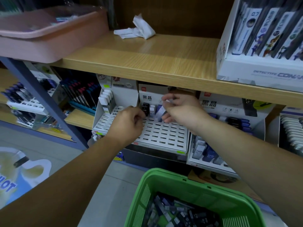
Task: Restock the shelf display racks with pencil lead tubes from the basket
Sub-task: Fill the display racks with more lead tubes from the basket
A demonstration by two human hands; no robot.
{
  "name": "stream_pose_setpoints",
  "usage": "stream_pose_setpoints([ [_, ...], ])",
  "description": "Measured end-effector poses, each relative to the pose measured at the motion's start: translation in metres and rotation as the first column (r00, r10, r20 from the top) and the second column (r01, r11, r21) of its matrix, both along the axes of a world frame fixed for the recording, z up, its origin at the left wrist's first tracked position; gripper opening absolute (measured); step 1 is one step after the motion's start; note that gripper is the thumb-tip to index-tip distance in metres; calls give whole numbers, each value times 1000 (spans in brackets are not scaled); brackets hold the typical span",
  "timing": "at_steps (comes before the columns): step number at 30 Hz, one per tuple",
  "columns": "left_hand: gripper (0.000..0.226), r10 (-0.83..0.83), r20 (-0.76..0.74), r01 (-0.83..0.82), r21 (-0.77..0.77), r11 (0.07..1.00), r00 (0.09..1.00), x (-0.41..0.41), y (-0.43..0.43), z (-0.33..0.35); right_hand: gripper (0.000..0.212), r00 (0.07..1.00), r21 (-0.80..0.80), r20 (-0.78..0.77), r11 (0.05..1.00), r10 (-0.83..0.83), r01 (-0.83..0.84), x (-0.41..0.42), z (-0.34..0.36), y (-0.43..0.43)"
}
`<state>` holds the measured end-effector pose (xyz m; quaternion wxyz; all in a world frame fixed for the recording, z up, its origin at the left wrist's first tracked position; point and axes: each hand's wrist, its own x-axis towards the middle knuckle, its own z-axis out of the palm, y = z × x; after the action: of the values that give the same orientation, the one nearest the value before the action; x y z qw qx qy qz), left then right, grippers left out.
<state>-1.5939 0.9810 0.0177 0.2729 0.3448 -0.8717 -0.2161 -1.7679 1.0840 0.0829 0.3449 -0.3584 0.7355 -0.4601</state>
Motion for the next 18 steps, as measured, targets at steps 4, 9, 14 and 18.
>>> stream_pose_setpoints([
  [4, 22, -12, 37, 10, 56, 998, 999, 11, 6, -12, 20, 998, -116, 12, 991, -67, 68, 15, -8, -18],
  [9, 20, -34, 33, 30, 111, 993, 999, 21, 4, -19, 17, 986, -118, -163, 993, -27, 8, 25, -22, -33],
  [14, 17, -31, -4, 31, 143, 989, 1000, 24, 6, -26, 20, 963, -141, -267, 990, -35, -3, 21, -37, -39],
  [18, 20, -32, -1, 32, 149, 988, 999, 25, 2, -29, 14, 952, -132, -303, 991, -36, -5, 19, -37, -45],
])
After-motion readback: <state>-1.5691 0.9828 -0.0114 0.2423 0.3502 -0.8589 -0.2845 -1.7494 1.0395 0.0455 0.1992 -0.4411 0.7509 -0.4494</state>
